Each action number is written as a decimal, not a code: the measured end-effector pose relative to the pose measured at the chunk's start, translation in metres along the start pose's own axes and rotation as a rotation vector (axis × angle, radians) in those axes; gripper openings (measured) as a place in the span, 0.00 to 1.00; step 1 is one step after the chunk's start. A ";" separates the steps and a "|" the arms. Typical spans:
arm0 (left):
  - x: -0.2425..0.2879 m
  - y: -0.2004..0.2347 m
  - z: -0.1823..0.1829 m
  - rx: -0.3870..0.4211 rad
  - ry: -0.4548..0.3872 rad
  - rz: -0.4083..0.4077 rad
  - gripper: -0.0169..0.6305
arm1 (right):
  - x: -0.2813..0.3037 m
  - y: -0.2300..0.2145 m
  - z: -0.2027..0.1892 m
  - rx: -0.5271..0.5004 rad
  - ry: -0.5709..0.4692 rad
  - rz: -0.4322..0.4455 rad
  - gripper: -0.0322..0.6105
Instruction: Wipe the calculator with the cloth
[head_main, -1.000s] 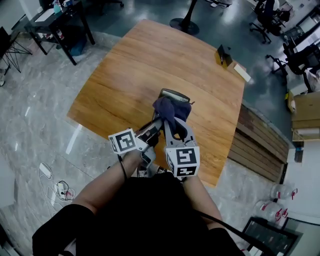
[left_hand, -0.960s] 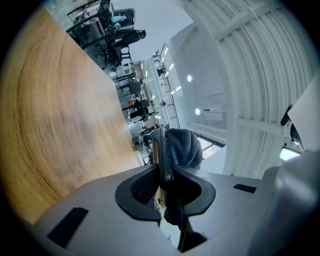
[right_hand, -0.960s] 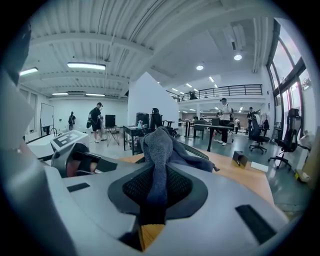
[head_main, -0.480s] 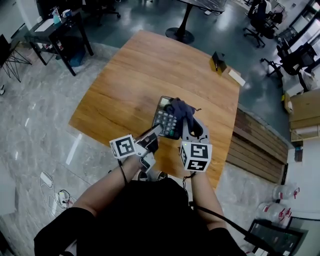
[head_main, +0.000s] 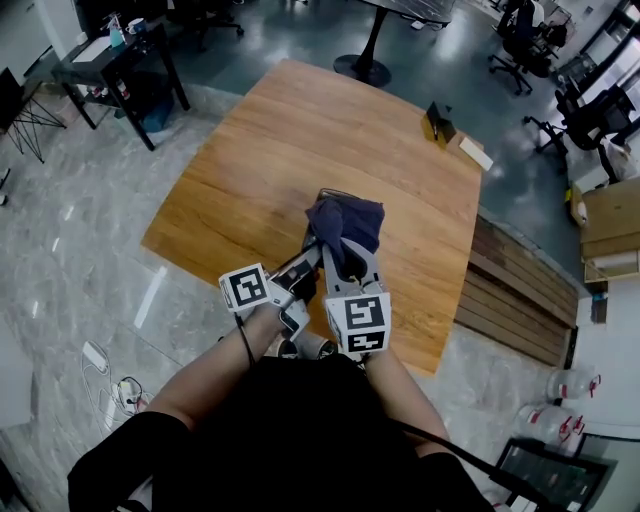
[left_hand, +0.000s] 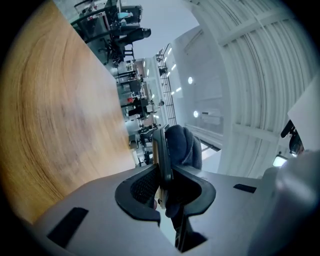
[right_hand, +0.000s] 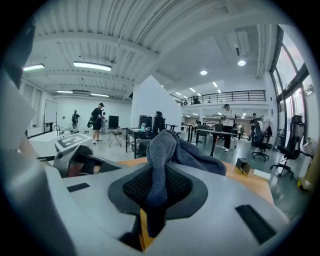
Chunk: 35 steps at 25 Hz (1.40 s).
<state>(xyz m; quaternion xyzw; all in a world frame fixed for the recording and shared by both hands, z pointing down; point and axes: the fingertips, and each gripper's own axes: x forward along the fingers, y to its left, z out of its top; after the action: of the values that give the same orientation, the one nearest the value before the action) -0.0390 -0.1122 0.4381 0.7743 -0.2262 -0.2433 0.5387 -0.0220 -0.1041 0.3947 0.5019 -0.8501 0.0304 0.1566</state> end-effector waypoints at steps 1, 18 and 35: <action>-0.002 0.001 0.004 -0.004 -0.009 0.001 0.13 | -0.001 0.008 -0.001 -0.003 -0.001 0.022 0.14; -0.007 -0.004 0.004 -0.054 -0.001 -0.037 0.13 | -0.017 0.020 -0.005 -0.042 0.023 0.056 0.14; -0.023 -0.010 -0.019 -0.027 0.093 -0.037 0.13 | 0.008 -0.038 0.029 -0.145 -0.071 0.008 0.14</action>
<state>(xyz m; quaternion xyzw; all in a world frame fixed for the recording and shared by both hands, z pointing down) -0.0445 -0.0812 0.4374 0.7815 -0.1832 -0.2201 0.5542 0.0000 -0.1355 0.3660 0.4867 -0.8570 -0.0486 0.1623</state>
